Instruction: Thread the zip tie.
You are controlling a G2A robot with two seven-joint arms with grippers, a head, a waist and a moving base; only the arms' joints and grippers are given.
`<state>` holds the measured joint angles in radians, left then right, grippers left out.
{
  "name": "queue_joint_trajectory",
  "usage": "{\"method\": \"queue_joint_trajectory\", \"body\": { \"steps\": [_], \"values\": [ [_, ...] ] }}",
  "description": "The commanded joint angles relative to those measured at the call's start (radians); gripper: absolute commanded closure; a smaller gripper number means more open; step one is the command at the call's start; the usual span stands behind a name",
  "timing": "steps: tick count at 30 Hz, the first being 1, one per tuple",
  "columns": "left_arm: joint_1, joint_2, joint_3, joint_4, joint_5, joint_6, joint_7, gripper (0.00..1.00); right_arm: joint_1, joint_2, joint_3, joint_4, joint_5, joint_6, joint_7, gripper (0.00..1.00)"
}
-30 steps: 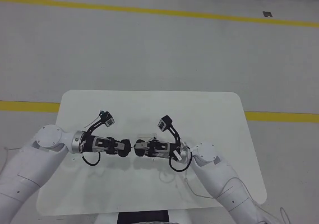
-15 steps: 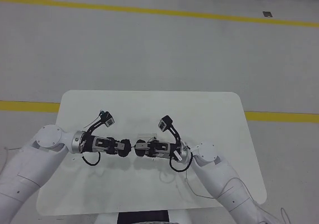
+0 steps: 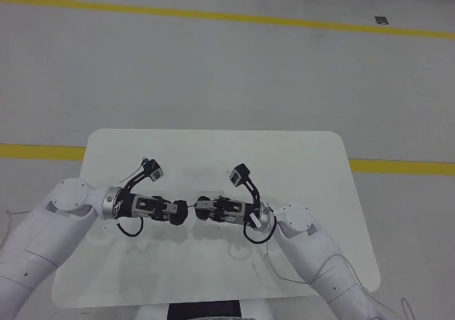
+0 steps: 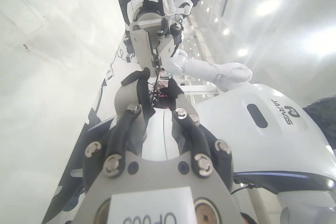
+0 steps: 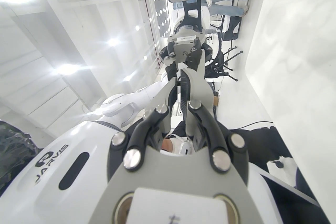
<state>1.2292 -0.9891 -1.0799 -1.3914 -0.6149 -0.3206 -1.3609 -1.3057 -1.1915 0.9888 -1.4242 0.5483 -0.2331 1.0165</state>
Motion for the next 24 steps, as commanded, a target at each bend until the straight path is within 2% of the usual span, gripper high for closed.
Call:
{"method": "queue_joint_trajectory", "body": {
  "steps": [1, 6, 10, 14, 24],
  "values": [
    [0.000, 0.000, 0.000, 0.000, 0.000, 0.000, 0.000, 0.00, -0.003, 0.000, 0.002, -0.002, 0.004, -0.002, -0.003, 1.00],
    [0.000, 0.000, 0.000, 0.000, 0.000, 0.000, 0.000, 0.00, -0.008, 0.000, 0.005, -0.001, 0.015, -0.006, -0.016, 1.00],
    [0.011, 0.001, 0.003, -0.017, 0.010, 0.007, 0.057, 0.00, -0.010, -0.002, 0.008, 0.004, 0.031, -0.012, -0.035, 1.00],
    [0.018, 0.003, 0.000, -0.022, 0.003, 0.006, 0.071, 0.00, -0.014, -0.004, 0.011, 0.008, 0.047, -0.017, -0.055, 1.00],
    [0.020, 0.004, 0.006, -0.024, -0.006, 0.008, 0.082, 0.00, -0.012, -0.007, 0.004, 0.008, 0.049, -0.019, -0.056, 1.00]
  ]
}}
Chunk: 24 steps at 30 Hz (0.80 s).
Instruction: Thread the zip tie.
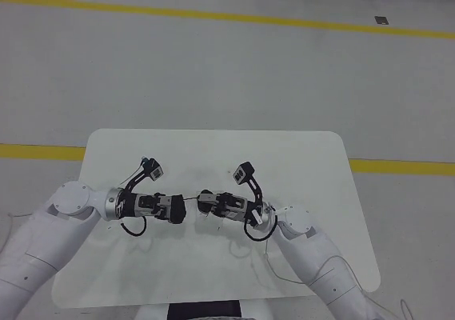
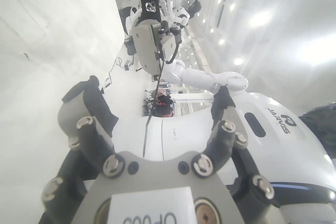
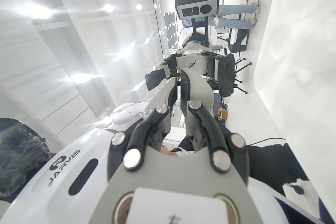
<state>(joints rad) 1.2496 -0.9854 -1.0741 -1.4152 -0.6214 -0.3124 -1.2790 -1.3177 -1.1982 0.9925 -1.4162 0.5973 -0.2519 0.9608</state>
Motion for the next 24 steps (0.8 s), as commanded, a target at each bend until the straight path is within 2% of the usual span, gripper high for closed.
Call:
{"method": "queue_joint_trajectory", "body": {
  "steps": [1, 5, 12, 13, 15, 16, 20, 22, 24],
  "values": [
    [0.000, 0.000, 0.000, 0.000, 0.000, 0.000, 0.000, 0.00, 0.000, 0.000, 0.000, 0.000, 0.000, 0.000, 0.000, 1.00],
    [0.008, 0.000, 0.007, -0.020, 0.013, 0.010, 0.043, 0.00, -0.009, 0.000, -0.004, -0.024, -0.018, 0.009, -0.025, 1.00],
    [0.007, 0.002, 0.012, -0.024, 0.012, 0.010, 0.047, 0.02, -0.009, 0.001, -0.007, -0.035, -0.039, 0.026, -0.023, 1.00],
    [0.006, 0.002, 0.012, -0.023, 0.012, 0.010, 0.048, 0.11, -0.009, 0.001, -0.007, -0.035, -0.043, 0.028, -0.024, 1.00],
    [0.005, 0.003, 0.011, -0.020, 0.010, 0.009, 0.050, 0.40, -0.008, 0.002, -0.005, -0.035, -0.059, 0.033, -0.030, 1.00],
    [0.005, 0.003, 0.010, -0.018, 0.011, 0.009, 0.052, 0.48, -0.008, 0.003, -0.004, -0.036, -0.064, 0.035, -0.031, 1.00],
    [0.006, 0.006, 0.007, -0.016, 0.012, 0.012, 0.061, 0.64, -0.009, 0.007, 0.006, -0.042, -0.092, 0.043, -0.035, 1.00],
    [0.006, 0.007, 0.007, -0.017, 0.013, 0.015, 0.062, 0.76, -0.010, 0.009, 0.008, -0.046, -0.101, 0.049, -0.029, 1.00],
    [0.006, 0.007, 0.007, -0.017, 0.014, 0.017, 0.062, 0.81, -0.011, 0.010, 0.010, -0.049, -0.106, 0.054, -0.024, 1.00]
  ]
}}
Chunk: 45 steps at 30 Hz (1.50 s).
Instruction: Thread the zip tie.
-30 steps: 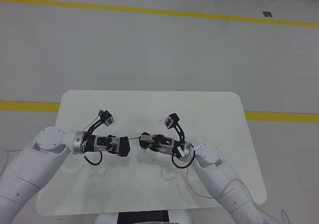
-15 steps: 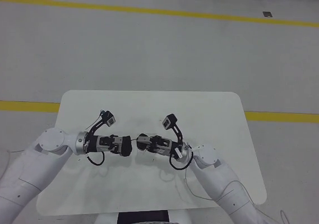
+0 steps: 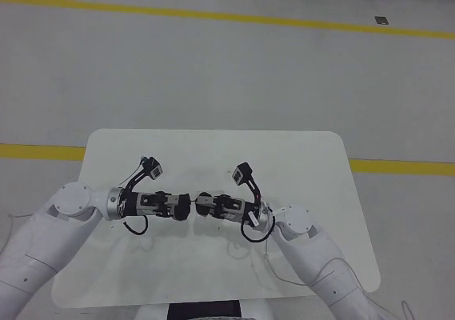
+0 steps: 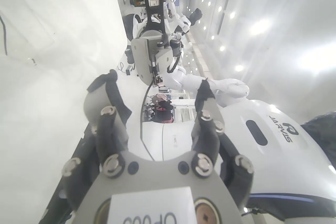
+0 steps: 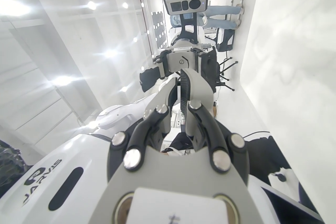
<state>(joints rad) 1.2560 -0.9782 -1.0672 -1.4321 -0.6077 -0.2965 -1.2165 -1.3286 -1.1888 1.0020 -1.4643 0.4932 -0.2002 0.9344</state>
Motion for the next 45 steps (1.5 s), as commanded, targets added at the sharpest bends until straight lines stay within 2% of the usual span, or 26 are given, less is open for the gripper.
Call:
{"method": "queue_joint_trajectory", "body": {
  "steps": [1, 24, 34, 41, 43, 45],
  "values": [
    [0.000, 0.001, 0.001, 0.000, 0.001, 0.002, 0.000, 0.81, 0.000, 0.001, 0.001, -0.003, -0.005, 0.005, 0.006, 1.00],
    [-0.007, 0.006, 0.016, 0.005, 0.007, 0.010, 0.017, 0.87, 0.006, 0.000, -0.020, 0.006, -0.012, 0.011, 0.018, 1.00],
    [-0.007, 0.008, 0.023, 0.005, 0.005, 0.013, 0.020, 0.93, 0.008, 0.000, -0.024, 0.006, -0.017, 0.008, 0.019, 1.00],
    [-0.008, 0.010, 0.027, 0.005, 0.006, 0.012, 0.021, 0.93, 0.007, 0.001, -0.025, 0.003, -0.019, 0.007, 0.021, 1.00],
    [-0.008, 0.010, 0.028, 0.005, 0.006, 0.012, 0.021, 0.94, 0.007, 0.002, -0.025, 0.002, -0.019, 0.007, 0.022, 1.00],
    [-0.008, 0.011, 0.029, 0.005, 0.006, 0.013, 0.021, 1.00, 0.007, 0.002, -0.026, 0.002, -0.019, 0.008, 0.023, 1.00]
  ]
}}
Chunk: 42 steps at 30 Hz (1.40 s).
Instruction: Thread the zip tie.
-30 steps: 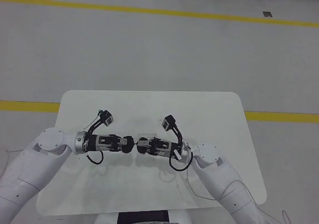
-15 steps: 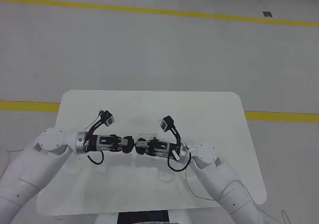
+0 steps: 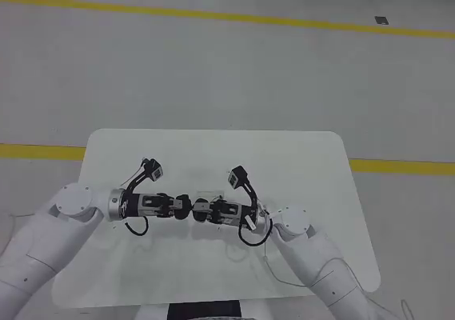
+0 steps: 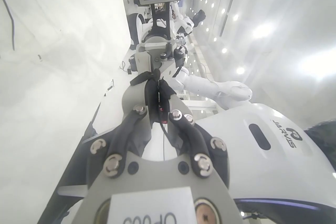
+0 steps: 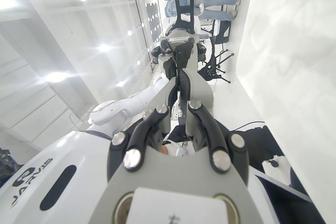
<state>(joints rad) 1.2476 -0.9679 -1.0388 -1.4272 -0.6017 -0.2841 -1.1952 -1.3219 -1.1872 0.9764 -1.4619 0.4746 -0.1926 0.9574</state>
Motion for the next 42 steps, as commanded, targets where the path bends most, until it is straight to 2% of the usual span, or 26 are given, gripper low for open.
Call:
{"method": "queue_joint_trajectory", "body": {
  "steps": [1, 9, 11, 12, 22, 27, 30, 37, 39, 42],
  "values": [
    [0.000, 0.000, 0.001, 0.000, 0.000, 0.000, 0.000, 1.00, 0.000, 0.000, 0.000, 0.000, 0.000, 0.001, 0.000, 1.00],
    [-0.001, 0.002, 0.004, 0.002, -0.003, -0.003, 0.001, 1.00, 0.000, 0.001, -0.001, -0.001, -0.001, 0.004, -0.002, 1.00],
    [-0.001, 0.003, 0.003, 0.004, -0.006, -0.006, -0.002, 1.00, 0.000, 0.001, 0.000, 0.000, 0.002, 0.006, -0.006, 0.51],
    [-0.001, 0.003, 0.003, 0.004, -0.007, -0.007, -0.003, 1.00, -0.001, 0.001, 0.000, 0.000, 0.003, 0.007, -0.009, 0.00],
    [0.004, 0.009, -0.008, -0.002, -0.010, -0.013, -0.009, 1.00, -0.019, 0.010, 0.046, -0.004, 0.014, -0.003, -0.035, 0.00],
    [0.009, 0.011, -0.011, -0.003, -0.013, -0.019, 0.001, 1.00, -0.046, 0.013, 0.078, -0.012, 0.033, -0.023, -0.099, 0.00],
    [0.010, 0.011, -0.004, -0.020, -0.001, -0.015, 0.009, 1.00, -0.046, 0.013, 0.078, -0.012, 0.033, -0.023, -0.099, 0.00],
    [0.010, 0.011, -0.004, -0.020, -0.001, -0.015, 0.009, 1.00, -0.046, 0.013, 0.078, -0.012, 0.033, -0.023, -0.099, 0.00],
    [0.013, 0.010, -0.001, -0.022, 0.004, -0.011, 0.032, 1.00, -0.046, 0.013, 0.078, -0.012, 0.033, -0.023, -0.099, 0.00],
    [0.015, 0.014, -0.026, -0.013, -0.018, -0.033, 0.040, 1.00, -0.046, 0.013, 0.078, -0.012, 0.033, -0.023, -0.099, 0.00]
  ]
}}
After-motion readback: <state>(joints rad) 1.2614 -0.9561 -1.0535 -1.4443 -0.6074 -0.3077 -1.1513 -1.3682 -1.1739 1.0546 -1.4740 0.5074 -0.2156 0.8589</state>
